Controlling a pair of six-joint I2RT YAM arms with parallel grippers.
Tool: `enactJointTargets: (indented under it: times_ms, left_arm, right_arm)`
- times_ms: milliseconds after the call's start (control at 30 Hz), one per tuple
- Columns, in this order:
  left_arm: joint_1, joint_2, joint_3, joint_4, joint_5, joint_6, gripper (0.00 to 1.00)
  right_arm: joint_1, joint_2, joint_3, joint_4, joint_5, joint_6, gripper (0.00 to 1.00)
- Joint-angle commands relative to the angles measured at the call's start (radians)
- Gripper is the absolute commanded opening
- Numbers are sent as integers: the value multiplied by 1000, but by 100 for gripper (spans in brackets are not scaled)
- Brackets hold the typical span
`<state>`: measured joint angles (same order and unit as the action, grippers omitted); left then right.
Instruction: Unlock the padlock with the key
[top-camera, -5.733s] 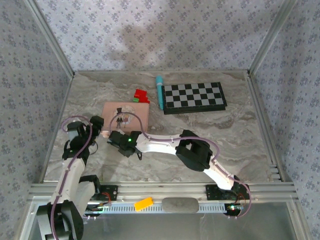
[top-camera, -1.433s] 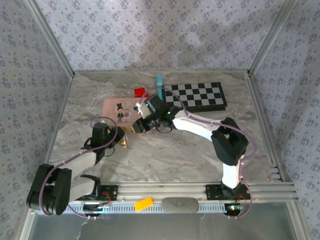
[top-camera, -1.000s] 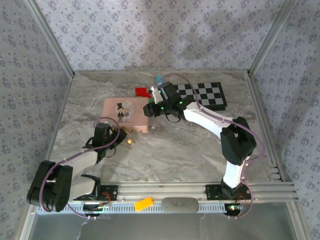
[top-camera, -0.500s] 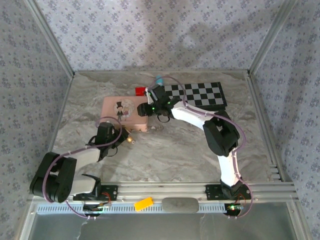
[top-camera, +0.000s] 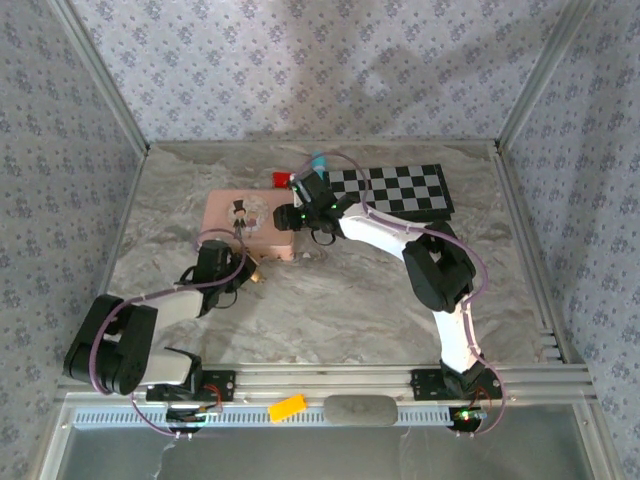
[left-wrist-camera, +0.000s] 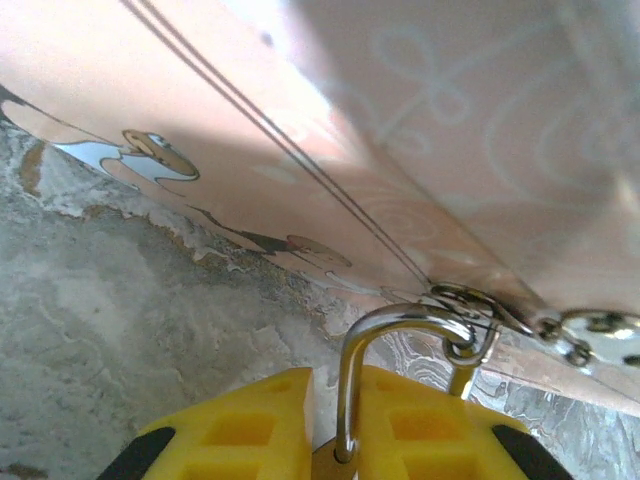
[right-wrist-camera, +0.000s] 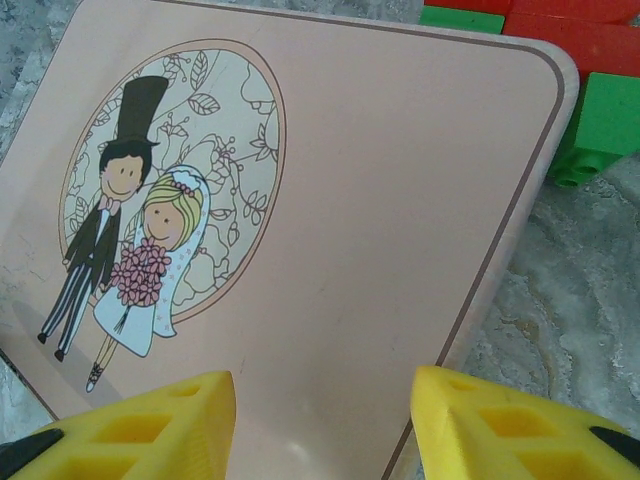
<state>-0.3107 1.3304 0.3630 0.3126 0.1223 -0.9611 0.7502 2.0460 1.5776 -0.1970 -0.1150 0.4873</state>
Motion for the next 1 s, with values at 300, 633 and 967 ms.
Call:
enactJointTargets:
  times_ms: [300, 633, 967]
  left_arm:
    - [-1, -204, -52, -191, -123, 0, 0]
    - [2, -268, -87, -107, -210, -76, 0]
    - [1, -246, -123, -5, -279, -255, 0]
  right_arm:
    - [17, 19, 10, -41, 36, 11, 52]
    - [21, 24, 18, -35, 18, 22, 52]
    - [32, 46, 24, -7, -36, 48, 57]
